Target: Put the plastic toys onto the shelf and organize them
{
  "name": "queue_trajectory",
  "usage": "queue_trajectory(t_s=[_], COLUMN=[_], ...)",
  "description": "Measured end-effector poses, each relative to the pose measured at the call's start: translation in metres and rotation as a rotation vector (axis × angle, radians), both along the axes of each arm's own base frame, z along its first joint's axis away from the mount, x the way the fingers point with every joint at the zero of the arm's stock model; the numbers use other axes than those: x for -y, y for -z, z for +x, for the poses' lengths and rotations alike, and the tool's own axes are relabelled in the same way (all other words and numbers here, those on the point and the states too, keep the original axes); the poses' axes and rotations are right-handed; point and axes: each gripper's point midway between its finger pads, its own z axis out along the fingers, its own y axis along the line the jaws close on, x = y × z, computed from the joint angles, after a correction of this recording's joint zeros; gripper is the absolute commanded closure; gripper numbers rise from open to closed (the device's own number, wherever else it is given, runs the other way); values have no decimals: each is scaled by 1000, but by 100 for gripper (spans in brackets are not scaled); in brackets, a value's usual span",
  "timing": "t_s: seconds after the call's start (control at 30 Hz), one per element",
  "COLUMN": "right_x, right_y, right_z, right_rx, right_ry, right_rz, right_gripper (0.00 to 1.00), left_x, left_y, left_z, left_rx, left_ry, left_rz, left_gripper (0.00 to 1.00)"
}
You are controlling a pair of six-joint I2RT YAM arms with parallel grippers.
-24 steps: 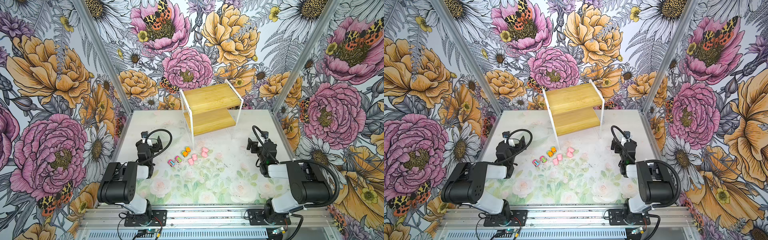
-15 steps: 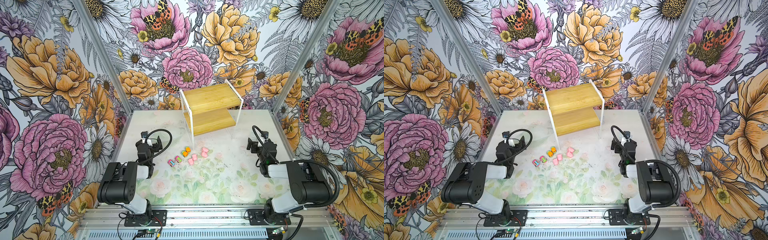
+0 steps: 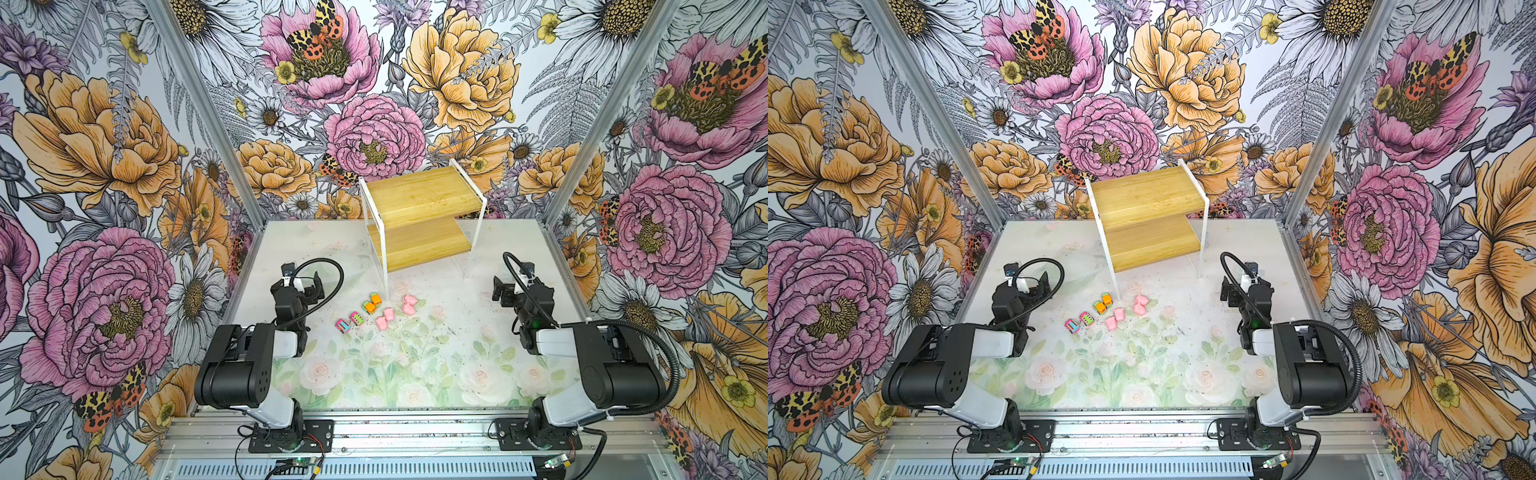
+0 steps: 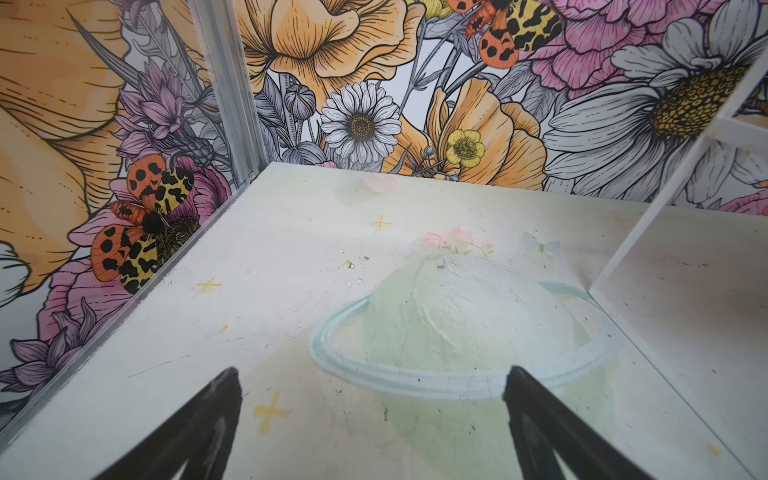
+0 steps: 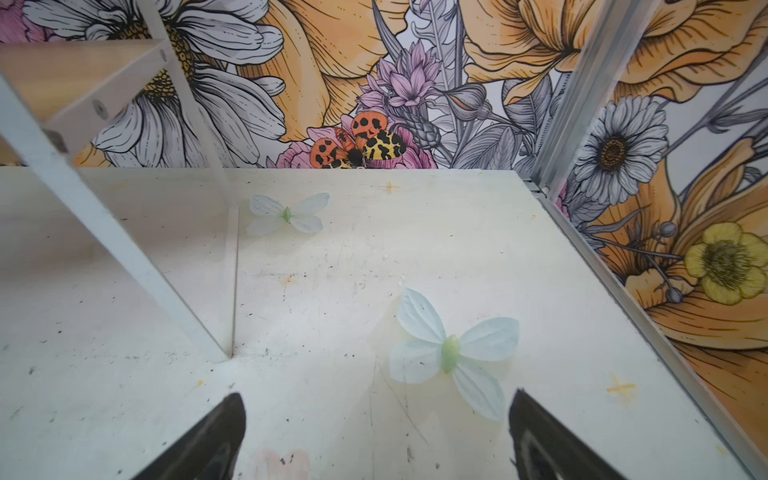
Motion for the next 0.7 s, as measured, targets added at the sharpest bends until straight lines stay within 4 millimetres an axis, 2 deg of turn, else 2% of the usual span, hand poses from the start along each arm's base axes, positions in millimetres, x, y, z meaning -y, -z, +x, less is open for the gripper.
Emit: queue_trajectory(t_s=[0.07, 0.13, 0.2, 0.33, 0.4, 0.47, 0.57, 0.67, 0.7], right_x=[-10, -23, -40, -82, -105, -128, -170, -214, -229], right_y=[-7, -18, -29, -59, -76, -84, -78, -53, -39], right_z=[-3, -8, -12, -17, -22, -30, -45, -59, -64], right_rx=[10, 22, 28, 57, 94, 118, 112, 62, 28], right_ry=[-63, -128, -202, -371, -456, -536, -665, -788, -826], right_rz=[-8, -27, -53, -81, -66, -47, -26, -17, -12], right_gripper=[8, 9, 9, 12, 13, 15, 18, 21, 22], left_x=[0, 8, 20, 40, 48, 60, 82, 100, 105], left_y=[-6, -26, -54, -124, -142, -140, -111, -69, -55], left_z=[-3, -9, -15, -23, -31, -39, -49, -60, -63], left_rx=[0, 21, 54, 172, 210, 206, 139, 41, 7], left_ry=[-6, 7, 41, 106, 133, 165, 217, 253, 263], left_rz=[4, 20, 29, -25, -77, -129, -204, -260, -274], left_gripper=[1, 1, 1, 1, 1, 1, 1, 1, 1])
